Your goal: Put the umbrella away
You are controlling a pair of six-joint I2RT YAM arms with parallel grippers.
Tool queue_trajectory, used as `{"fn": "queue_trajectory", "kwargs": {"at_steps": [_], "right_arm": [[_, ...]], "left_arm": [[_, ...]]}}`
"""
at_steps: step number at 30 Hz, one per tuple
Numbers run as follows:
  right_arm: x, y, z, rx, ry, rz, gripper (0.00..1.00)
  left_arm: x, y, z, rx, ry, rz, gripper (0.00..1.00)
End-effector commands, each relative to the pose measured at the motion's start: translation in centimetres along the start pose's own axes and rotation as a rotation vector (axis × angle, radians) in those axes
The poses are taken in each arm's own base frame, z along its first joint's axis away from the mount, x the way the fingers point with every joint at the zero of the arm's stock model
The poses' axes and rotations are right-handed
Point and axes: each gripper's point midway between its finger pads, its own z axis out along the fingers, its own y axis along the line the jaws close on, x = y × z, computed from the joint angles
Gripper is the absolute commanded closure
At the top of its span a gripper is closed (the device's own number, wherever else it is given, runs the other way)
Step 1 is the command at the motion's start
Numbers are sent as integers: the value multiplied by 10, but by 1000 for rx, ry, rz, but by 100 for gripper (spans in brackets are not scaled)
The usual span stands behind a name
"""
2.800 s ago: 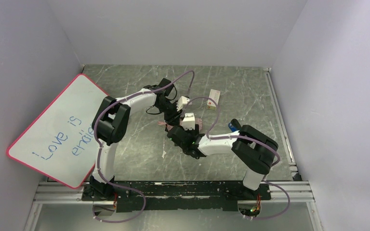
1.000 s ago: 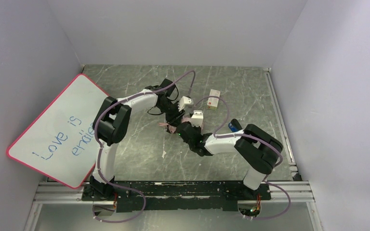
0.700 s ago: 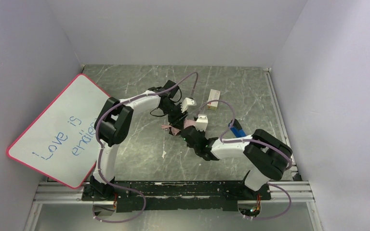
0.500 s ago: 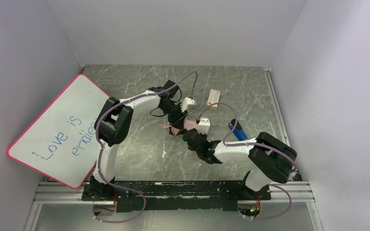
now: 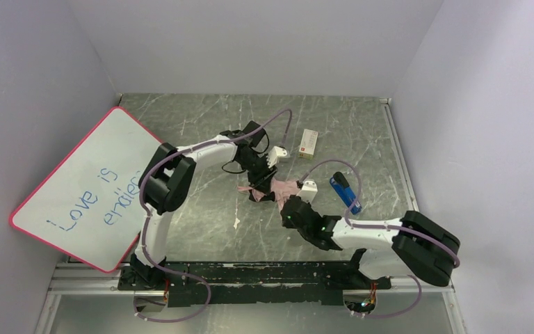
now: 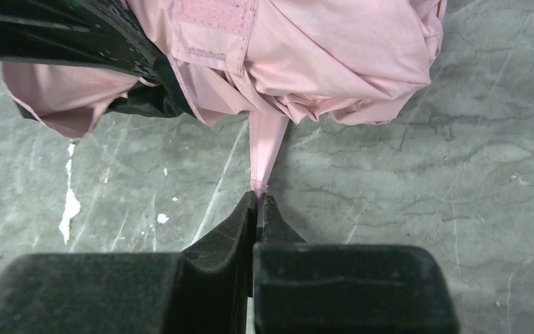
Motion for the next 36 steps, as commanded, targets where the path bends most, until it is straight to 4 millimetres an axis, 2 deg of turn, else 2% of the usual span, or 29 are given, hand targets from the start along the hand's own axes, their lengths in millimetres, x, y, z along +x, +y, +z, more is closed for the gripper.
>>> {"fn": "queue_trajectory", "kwargs": {"at_steps": [1,11,22,36], "right_arm": [[32,21,-25,-161,136,16,100],[-22,39,-44,-292,-81,259,100],[-47,70,-51,-433,-114,323,100],[-106,69,-39,-390,-238,606,100]], "left_arm": [[145,50,26,-273,446,-127,95],[153,41,25,-347,489,-99,95],[160,30,33,-373,540,-64,95],[165,21,38,-356,572,-31,95]]}}
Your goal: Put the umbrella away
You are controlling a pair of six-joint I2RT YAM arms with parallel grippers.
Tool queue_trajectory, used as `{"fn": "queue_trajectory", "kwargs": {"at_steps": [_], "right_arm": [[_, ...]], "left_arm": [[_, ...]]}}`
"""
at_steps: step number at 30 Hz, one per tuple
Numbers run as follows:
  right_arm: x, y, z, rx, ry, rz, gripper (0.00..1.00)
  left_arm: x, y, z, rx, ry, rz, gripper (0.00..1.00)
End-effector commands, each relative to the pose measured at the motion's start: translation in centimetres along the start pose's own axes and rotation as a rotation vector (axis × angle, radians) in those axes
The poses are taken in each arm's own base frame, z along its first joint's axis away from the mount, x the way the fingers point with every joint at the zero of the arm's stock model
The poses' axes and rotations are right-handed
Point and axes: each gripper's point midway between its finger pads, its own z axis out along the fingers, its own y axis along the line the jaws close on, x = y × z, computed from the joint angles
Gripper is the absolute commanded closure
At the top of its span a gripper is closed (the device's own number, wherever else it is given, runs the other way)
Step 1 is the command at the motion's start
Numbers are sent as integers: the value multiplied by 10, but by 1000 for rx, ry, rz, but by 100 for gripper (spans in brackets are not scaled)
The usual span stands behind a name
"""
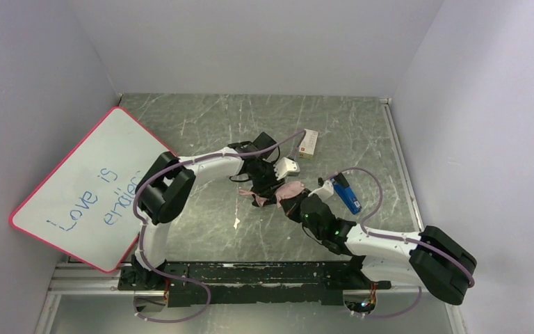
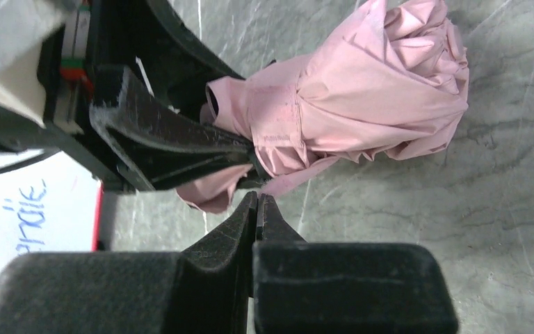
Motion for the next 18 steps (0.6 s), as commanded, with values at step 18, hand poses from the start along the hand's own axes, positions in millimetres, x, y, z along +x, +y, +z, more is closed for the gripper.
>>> {"fn": "queue_trajectory", "kwargs": {"at_steps": [18], "right_arm": [[-75,46,39,-29,-159,417,100]], "left_arm": [[163,3,48,-113,518,-36,95]]}}
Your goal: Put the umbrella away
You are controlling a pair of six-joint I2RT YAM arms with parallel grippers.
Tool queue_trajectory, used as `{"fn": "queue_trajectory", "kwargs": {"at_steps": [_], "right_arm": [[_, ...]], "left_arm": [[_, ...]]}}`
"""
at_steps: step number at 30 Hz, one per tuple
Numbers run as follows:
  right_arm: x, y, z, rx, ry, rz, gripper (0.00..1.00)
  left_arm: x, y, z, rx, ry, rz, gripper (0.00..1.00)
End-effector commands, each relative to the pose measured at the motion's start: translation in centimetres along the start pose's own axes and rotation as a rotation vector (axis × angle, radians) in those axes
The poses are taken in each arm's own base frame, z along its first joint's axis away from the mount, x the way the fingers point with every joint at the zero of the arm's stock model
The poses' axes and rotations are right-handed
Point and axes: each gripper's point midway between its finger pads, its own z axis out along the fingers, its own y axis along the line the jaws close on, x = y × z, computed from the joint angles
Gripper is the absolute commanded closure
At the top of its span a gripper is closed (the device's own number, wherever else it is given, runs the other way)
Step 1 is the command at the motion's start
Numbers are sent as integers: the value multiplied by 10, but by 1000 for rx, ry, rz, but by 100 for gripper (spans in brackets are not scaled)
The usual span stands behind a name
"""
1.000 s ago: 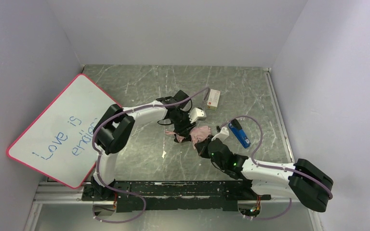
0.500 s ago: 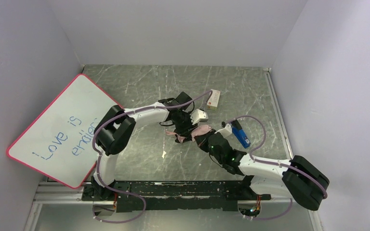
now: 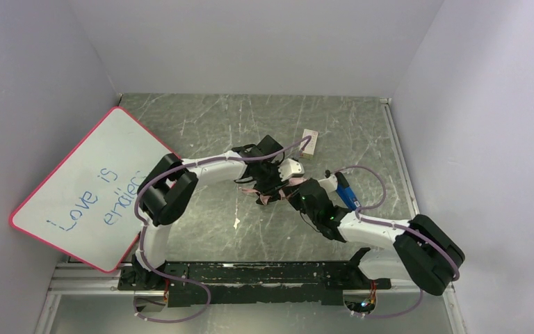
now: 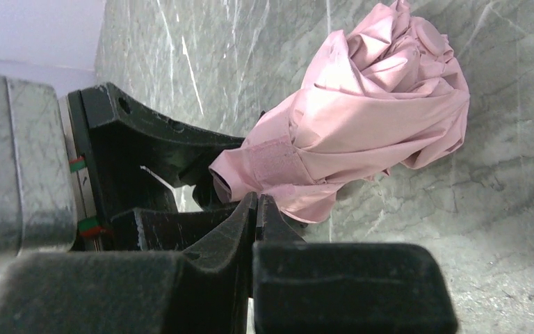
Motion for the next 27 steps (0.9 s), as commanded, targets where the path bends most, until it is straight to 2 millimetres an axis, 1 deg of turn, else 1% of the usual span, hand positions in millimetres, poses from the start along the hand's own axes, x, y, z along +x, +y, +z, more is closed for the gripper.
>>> {"fn": "queue_trajectory", "kwargs": {"at_steps": [1,5,13,17,20,25,27], "right_arm": [[-23,57,5,-137,-59,167,100],[-26,55,11,-131,-74,178,100],[-28,33,22,-65,-87,219,100],[-29,26,25,-50,-92,260,100],[-31,29,26,-67,-92,272,100],[-33,36,27,-103,-86,270,87],[-33,38,28,-113,-83,273,83]], "left_arm": [[172,-20,39,7,527,-59,95],[172,-21,39,10,527,-53,95],[173,-22,40,15,533,-47,95],[174,-24,40,17,536,-43,95],[174,-24,40,20,537,-42,95],[173,-25,40,22,535,-39,95],[173,-25,40,22,536,-39,95]]}}
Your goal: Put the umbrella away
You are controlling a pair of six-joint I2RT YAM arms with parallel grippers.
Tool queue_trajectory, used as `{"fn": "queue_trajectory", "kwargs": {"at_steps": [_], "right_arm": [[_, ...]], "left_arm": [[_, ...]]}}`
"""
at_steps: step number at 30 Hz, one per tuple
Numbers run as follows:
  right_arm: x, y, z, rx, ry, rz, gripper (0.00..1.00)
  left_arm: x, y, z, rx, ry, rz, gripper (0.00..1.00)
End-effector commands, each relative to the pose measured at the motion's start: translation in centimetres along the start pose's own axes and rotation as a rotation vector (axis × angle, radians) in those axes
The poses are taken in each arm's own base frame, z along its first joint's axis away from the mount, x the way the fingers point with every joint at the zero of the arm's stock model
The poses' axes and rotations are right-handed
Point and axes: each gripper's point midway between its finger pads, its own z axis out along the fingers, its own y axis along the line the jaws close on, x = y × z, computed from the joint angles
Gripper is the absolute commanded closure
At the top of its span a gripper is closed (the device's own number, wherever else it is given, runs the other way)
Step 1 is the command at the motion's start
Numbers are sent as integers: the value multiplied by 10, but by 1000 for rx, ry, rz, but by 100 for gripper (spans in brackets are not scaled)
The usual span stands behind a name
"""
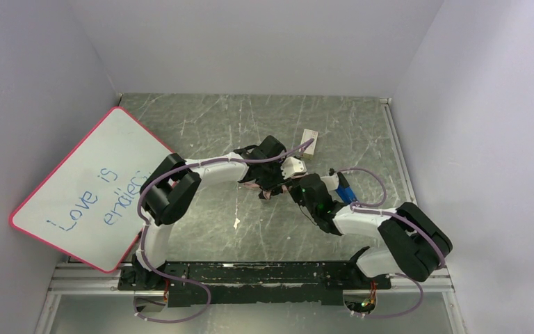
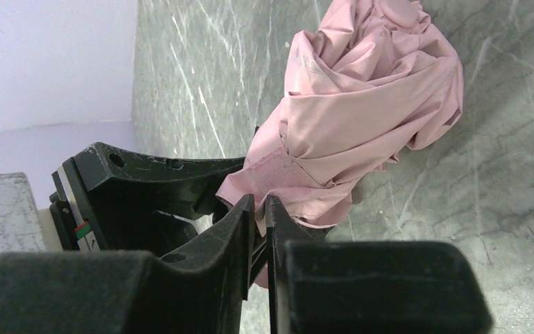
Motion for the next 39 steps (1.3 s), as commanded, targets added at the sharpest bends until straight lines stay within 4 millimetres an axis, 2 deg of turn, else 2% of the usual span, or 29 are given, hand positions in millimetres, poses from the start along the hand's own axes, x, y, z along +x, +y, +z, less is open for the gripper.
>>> {"fn": "queue_trajectory", "kwargs": {"at_steps": [1,6,10,12,17,32,39], "right_arm": [[-6,38,1,-133,-10,81,82],[-2,37,5,-129,6,78,80],[-1,34,7,-124,7,81,92],[-2,33,9,-129,2,77,93],[-7,28,11,-156,-27,66,89],[-17,-5,31,-79,-70,36,90],[-26,-13,30,-89,-110,-23,84]], "left_arm": [[182,-59,22,147,564,-59,95],[182,-59,22,148,567,-57,95],[182,-59,22,148,567,-57,95],[182,-60,22,150,568,-55,95],[182,-61,22,155,570,-53,95],[182,-63,21,165,569,-51,95],[180,-72,19,227,564,-41,95]]}}
